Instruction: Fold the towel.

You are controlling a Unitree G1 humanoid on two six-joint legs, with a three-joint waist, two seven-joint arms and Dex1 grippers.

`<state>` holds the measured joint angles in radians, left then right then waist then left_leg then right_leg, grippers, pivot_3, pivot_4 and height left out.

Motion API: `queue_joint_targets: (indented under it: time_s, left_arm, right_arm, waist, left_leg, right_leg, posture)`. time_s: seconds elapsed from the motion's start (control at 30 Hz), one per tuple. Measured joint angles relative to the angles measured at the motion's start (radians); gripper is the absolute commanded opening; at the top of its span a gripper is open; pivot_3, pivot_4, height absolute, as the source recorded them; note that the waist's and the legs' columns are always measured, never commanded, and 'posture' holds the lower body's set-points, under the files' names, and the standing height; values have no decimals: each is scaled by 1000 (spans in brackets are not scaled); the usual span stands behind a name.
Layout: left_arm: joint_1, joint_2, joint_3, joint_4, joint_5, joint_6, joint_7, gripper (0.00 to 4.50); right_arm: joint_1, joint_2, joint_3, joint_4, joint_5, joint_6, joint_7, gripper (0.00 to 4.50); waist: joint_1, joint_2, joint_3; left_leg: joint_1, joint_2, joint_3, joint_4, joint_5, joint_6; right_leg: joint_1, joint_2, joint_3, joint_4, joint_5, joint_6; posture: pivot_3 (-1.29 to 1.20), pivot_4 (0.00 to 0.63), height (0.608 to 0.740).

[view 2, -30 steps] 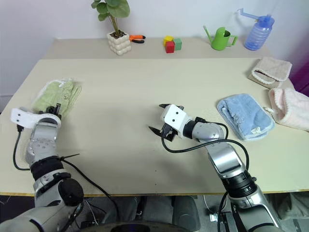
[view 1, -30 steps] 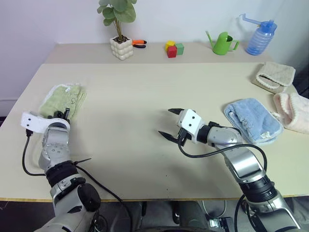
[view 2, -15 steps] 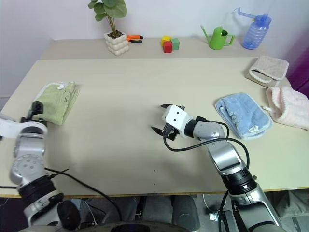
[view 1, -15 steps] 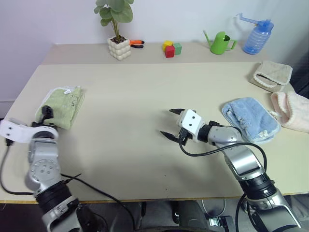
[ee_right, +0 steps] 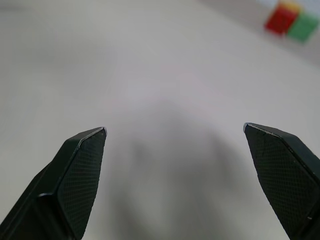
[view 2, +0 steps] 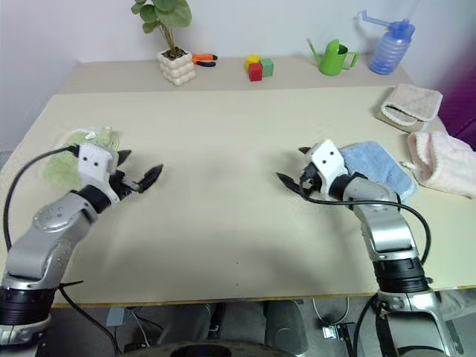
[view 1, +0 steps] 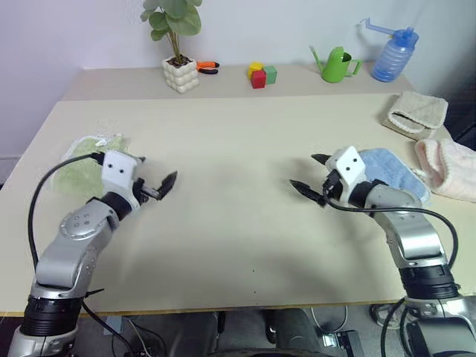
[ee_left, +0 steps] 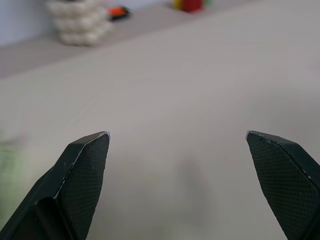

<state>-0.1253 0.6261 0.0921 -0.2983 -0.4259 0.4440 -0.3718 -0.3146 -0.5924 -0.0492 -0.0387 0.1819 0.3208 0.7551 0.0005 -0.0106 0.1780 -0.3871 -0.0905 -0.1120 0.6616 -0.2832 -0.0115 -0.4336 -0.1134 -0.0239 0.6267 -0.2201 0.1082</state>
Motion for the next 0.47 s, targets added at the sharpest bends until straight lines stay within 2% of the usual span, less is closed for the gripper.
queue_joint_targets:
  time_s: [0.27, 0.47]
  left_arm:
    - [15, -44, -9, 9, 70, -24, -31, 4476]
    - [44, -57, -4, -10, 102, -23, -28, 4476]
  right_arm:
    - [-3, -3, -5, 2, 10, -1, 9, 4500]
    - [-70, -3, 2, 53, 9, -24, 22, 4500]
  waist:
    - [11, 0, 0]
    - [11, 0, 0]
  left_leg:
    - [0, -1, 0, 1, 0, 0]
    - [0, -1, 0, 1, 0, 0]
  right_leg:
    - [0, -1, 0, 0, 0, 0]
    - [0, -1, 0, 0, 0, 0]
  posture:
    - [0, 150, 732]
    - [0, 150, 732]
